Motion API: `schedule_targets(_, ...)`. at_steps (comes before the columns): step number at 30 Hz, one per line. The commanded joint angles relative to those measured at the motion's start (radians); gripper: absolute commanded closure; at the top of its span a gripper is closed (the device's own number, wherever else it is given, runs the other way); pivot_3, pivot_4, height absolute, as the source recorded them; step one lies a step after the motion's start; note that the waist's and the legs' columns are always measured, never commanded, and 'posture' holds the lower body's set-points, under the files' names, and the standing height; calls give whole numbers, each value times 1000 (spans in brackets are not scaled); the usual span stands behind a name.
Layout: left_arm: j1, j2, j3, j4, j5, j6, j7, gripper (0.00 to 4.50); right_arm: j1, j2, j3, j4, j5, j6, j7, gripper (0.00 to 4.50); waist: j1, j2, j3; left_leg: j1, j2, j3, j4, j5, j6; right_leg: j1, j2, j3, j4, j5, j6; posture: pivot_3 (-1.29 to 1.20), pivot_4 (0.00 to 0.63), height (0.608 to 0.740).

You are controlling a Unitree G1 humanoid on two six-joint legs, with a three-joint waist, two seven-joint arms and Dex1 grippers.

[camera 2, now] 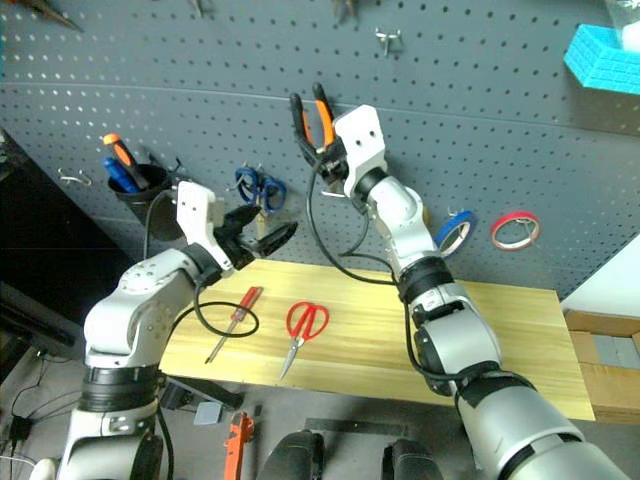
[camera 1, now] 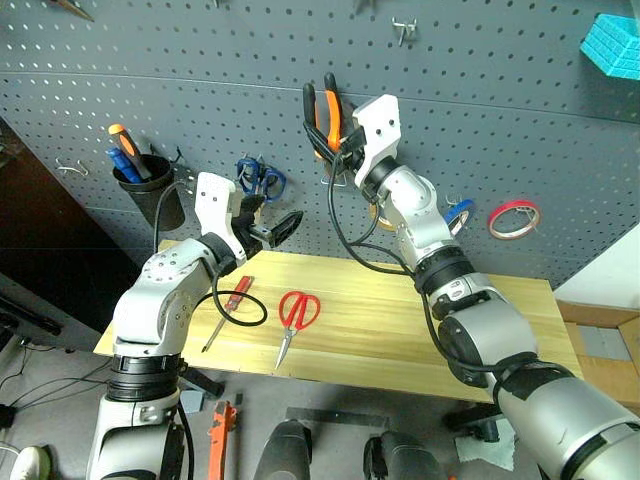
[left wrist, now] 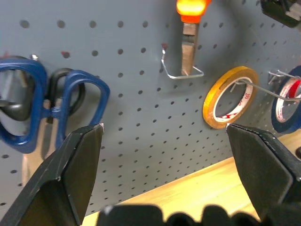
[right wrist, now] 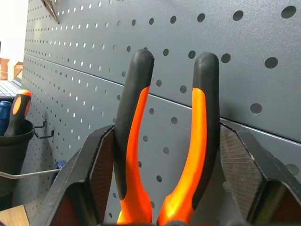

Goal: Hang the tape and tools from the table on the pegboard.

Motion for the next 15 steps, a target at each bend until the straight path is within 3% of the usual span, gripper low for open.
schedule_targets(1, 10, 8, 9, -55, -6, 5, -2, 0, -31, -11, -21, 16, -9, -28, -8, 1723, 1, 0, 10, 0, 0, -1, 0, 0, 0, 0, 0, -1, 0, 0, 0, 343, 208, 740)
schedule_targets(10, 23, 15, 17, -72, -7, 20, -3, 0, 19, -5, 2, 27, -62, -33, -31, 1723, 6, 1, 23, 0, 0, -2, 0, 0, 0, 0, 0, -2, 1, 0, 0, 350, 210, 740)
schedule_targets(15, 26, 17, 16, -72, -6, 19, -1, 0, 90, -3, 22, -27, -85, 8, -26, 90, 6, 1, 26, 0, 0, -2, 0, 0, 0, 0, 0, -2, -1, 0, 0, 342, 208, 740)
